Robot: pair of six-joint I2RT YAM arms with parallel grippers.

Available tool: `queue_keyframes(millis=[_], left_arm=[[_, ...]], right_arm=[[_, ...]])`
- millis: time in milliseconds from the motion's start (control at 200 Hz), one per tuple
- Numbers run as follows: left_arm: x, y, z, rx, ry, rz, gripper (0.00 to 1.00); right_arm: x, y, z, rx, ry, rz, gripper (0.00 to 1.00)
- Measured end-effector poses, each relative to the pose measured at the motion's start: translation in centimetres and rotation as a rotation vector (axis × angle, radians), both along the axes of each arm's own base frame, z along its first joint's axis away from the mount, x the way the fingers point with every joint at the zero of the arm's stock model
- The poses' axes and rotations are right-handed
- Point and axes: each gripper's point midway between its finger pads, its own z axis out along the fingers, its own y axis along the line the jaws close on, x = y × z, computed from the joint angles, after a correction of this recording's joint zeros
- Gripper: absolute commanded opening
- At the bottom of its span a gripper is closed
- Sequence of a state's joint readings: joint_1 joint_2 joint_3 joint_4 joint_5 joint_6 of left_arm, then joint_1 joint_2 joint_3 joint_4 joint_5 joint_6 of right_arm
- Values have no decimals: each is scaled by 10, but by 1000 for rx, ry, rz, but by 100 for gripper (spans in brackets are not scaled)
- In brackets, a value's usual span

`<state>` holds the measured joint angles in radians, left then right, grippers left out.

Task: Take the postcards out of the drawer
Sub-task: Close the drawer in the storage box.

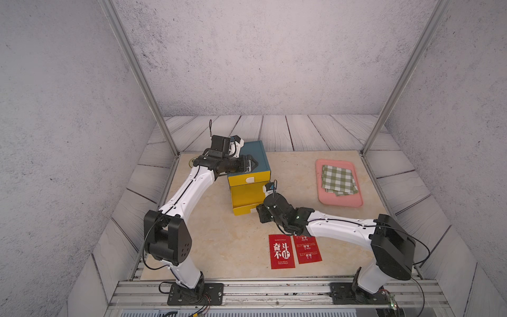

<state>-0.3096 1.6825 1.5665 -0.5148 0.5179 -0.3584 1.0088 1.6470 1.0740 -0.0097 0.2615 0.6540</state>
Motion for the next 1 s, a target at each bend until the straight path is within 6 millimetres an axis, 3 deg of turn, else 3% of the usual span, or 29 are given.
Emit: queue_keyframes(millis=[996], left_arm=[[-1, 0, -1, 4, -2, -8, 76]], right_arm=[[72, 29, -8, 220, -154, -87, 39]])
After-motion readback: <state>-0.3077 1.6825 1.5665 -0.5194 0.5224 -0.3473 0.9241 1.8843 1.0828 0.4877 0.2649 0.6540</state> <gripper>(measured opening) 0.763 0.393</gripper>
